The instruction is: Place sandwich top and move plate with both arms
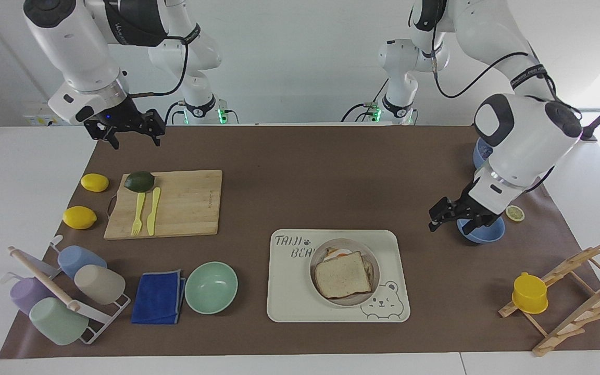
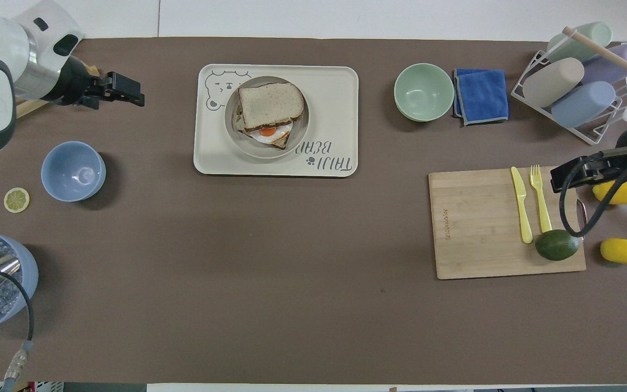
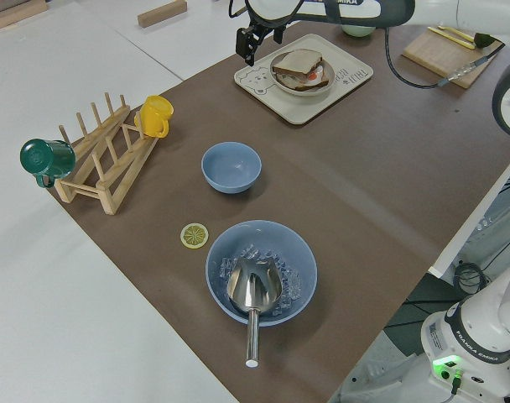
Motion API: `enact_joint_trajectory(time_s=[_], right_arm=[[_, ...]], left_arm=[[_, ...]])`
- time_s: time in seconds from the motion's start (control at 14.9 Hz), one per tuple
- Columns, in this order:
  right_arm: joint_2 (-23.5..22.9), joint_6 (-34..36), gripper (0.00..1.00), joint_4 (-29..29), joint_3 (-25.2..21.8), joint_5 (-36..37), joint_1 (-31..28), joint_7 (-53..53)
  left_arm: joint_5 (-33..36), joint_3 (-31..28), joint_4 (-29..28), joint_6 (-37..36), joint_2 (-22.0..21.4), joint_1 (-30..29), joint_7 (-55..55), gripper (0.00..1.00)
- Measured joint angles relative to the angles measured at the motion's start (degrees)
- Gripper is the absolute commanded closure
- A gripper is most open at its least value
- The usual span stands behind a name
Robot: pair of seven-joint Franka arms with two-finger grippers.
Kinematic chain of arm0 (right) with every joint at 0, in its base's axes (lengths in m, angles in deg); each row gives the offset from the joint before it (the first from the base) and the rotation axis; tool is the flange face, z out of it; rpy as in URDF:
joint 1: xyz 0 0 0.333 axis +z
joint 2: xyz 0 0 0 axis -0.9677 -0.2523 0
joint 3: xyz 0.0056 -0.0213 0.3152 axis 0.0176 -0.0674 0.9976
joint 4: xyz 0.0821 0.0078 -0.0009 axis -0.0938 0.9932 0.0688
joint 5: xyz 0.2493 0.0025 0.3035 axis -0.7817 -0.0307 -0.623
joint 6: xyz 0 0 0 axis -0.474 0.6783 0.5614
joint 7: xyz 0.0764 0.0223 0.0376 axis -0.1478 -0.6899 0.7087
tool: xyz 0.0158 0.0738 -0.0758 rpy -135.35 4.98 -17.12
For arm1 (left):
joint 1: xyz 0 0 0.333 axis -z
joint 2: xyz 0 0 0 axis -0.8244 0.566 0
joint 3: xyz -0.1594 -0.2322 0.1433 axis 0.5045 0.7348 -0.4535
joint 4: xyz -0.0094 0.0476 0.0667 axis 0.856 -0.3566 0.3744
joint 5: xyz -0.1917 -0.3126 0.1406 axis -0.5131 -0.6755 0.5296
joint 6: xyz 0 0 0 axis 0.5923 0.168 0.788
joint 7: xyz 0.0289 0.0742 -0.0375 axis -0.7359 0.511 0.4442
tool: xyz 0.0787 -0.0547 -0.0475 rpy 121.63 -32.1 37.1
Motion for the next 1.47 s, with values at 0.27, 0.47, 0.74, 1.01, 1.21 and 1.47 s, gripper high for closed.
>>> enact_joint_trajectory(time_s=[0.27, 0.47, 0.74, 1.01, 1.21, 1.47], right_arm=[[0.01, 0.03, 0.00, 0.00, -0.25, 0.00, -0.67, 0.00], [0.02, 0.02, 0.00, -0.02, -0.27, 0.00, -0.66, 0.00], [0.04, -0.47, 0.00, -0.12, -0.44, 0.00, -0.71, 0.00], [0.04, -0.62, 0.00, -0.18, -0.69, 0.00, -0.71, 0.00], [0.04, -0.62, 0.00, -0.20, -0.60, 0.00, -0.68, 0.00], [0.04, -0.62, 0.00, -0.20, -0.58, -0.48, -0.67, 0.00]], left_arm=[[5.58, -0.16, -1.92, -10.58, -8.91, -0.09, 0.49, 0.00], [7.44, -0.15, -4.49, -17.43, -15.29, -0.65, 0.55, 0.00], [7.88, 2.27, -7.69, -21.99, -18.62, -5.25, 0.61, 0.00], [7.88, 3.42, -10.26, -19.57, -17.53, -6.45, 1.39, 0.00], [7.88, 3.79, -10.82, -17.01, -16.64, -6.45, 1.64, 0.00], [7.90, 3.78, -10.47, -16.39, -16.67, -6.45, 1.64, 0.00]])
